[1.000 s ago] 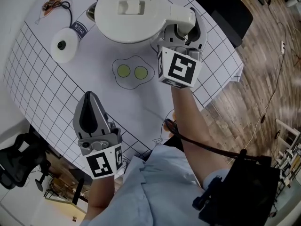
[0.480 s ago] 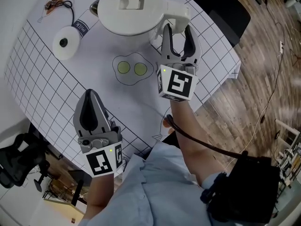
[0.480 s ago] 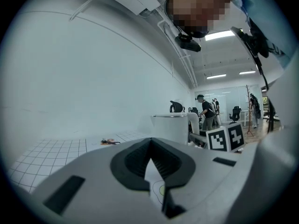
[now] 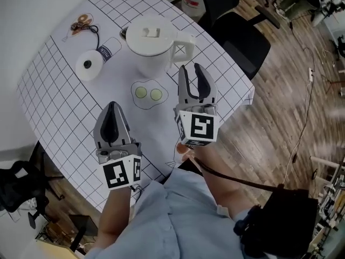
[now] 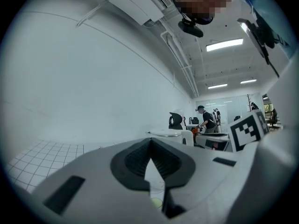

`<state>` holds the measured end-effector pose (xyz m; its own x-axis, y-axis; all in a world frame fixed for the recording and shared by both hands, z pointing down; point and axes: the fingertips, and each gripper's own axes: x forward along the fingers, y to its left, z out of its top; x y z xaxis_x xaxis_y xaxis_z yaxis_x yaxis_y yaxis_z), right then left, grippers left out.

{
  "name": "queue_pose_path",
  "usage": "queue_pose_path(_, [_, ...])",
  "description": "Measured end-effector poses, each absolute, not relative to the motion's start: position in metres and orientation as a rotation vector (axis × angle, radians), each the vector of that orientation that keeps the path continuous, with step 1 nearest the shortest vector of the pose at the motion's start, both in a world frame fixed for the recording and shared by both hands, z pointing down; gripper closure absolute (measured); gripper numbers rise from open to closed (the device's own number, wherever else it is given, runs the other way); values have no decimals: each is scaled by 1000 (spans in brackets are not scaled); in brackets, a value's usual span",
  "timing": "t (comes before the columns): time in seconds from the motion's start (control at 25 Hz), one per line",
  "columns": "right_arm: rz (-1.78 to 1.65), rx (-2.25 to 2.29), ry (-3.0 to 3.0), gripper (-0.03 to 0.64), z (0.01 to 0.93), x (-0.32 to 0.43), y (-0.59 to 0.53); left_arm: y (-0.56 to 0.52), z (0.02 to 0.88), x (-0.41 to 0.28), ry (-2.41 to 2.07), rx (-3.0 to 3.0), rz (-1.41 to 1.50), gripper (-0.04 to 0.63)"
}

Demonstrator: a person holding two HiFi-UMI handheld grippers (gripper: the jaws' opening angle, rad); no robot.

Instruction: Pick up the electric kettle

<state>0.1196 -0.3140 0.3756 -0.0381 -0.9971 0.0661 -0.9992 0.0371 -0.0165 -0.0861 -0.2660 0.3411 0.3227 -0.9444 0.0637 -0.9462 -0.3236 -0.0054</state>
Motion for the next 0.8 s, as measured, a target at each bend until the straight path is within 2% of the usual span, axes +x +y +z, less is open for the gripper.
queue_pose_path(0.16, [60,2049,-2346,568,345,102,-302,-265,322,-81,-1847,2518,40,595])
queue_pose_path(0.28, [44,1990,-2407,594,329,91,-290,-265,312,-72,-1857,2529,31,595])
queue_pose_path(0.8, [-37,1833,-2656,617,287,68,-284,-268,281,-54,-1951,2502,1,595])
